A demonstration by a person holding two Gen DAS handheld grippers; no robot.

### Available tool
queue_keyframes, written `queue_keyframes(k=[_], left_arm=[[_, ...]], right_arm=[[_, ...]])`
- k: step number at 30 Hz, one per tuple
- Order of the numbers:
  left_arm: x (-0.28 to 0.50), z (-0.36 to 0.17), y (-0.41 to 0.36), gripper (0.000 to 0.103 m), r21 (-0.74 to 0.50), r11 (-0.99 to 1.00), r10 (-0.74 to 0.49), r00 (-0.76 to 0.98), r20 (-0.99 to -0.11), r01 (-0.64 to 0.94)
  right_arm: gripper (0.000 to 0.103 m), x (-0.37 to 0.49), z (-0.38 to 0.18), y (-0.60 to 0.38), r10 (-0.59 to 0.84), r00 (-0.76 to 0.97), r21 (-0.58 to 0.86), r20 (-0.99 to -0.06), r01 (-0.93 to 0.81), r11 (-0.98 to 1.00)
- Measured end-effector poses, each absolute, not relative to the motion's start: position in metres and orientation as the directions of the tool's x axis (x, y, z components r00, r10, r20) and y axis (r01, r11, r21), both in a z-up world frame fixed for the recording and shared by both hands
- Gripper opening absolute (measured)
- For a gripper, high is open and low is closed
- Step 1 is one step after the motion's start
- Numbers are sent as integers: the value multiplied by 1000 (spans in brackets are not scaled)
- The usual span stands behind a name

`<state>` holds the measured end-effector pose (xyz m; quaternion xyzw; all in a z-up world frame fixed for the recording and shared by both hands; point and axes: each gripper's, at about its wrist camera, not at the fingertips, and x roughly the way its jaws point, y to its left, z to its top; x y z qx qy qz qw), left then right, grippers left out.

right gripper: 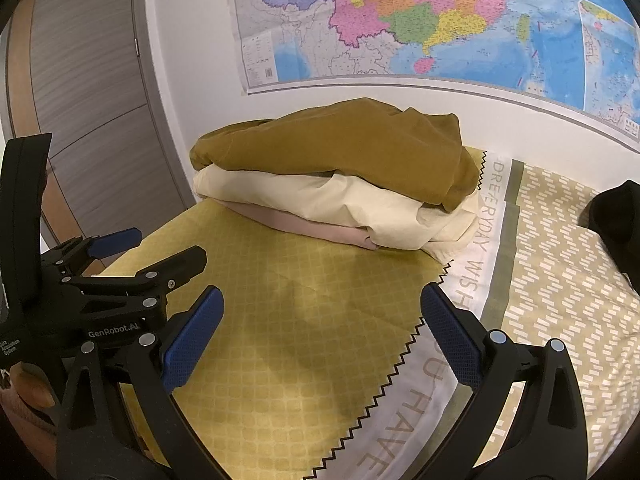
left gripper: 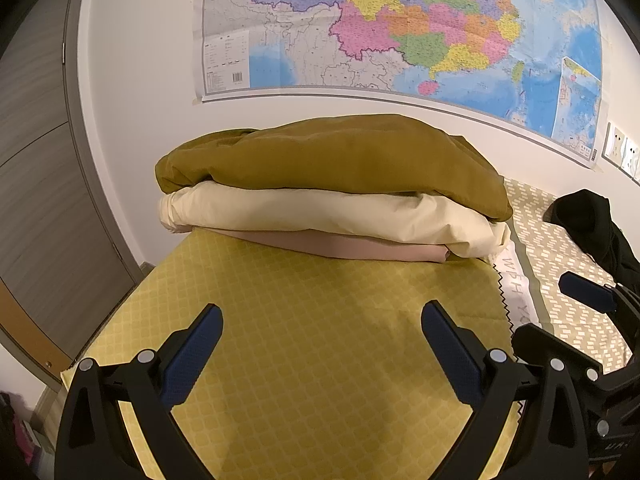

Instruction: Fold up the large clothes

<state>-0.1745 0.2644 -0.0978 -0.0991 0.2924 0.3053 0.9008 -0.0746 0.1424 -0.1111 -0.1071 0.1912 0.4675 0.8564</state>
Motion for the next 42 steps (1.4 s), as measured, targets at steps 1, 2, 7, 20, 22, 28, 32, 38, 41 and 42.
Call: queue_keyframes(k=[1, 2, 7, 20, 22, 28, 32, 38, 41, 42], left_arm=[[-174, -98, 265, 96, 0, 793, 492, 642, -588, -609], [-174, -98, 265, 96, -2, 793, 491, 642, -589, -609], [-174, -98, 264, 96, 0, 794, 491, 641, -590, -608], [-172, -99, 264, 96, 7, 800, 487, 644, -589, -599], [-172, -99, 264, 96, 8, 803, 486, 646, -589, -597], [-170, -98, 259, 96, 15, 812, 480, 654, -584, -583], [-169, -97, 256, 96, 16, 812, 486, 662, -570, -583], [-166, -96, 251, 96, 5, 823, 465, 669, -580, -568], [-159, -99, 246, 96, 13, 828, 459, 664, -590, -561], [-156, -100, 244, 96, 12, 837, 445, 668, -596, -547]], right_arm=[[97, -75, -111, 142, 760, 491, -4, -426, -841, 541], [97, -75, -111, 142, 760, 491, -5, -426, -841, 541], [97, -75, -111, 142, 760, 492, -3, -426, -840, 542], [97, -77, -112, 141, 759, 493, -2, -424, -839, 544], [97, -76, -112, 141, 758, 495, -2, -425, -838, 546], [97, -76, -112, 139, 758, 495, 2, -424, -837, 548], [97, -76, -113, 135, 759, 497, 7, -421, -835, 551], [97, -73, -113, 127, 754, 507, 20, -417, -824, 566], [97, -69, -113, 122, 748, 518, 26, -415, -815, 578], [97, -68, -113, 120, 746, 521, 27, -415, -812, 583]])
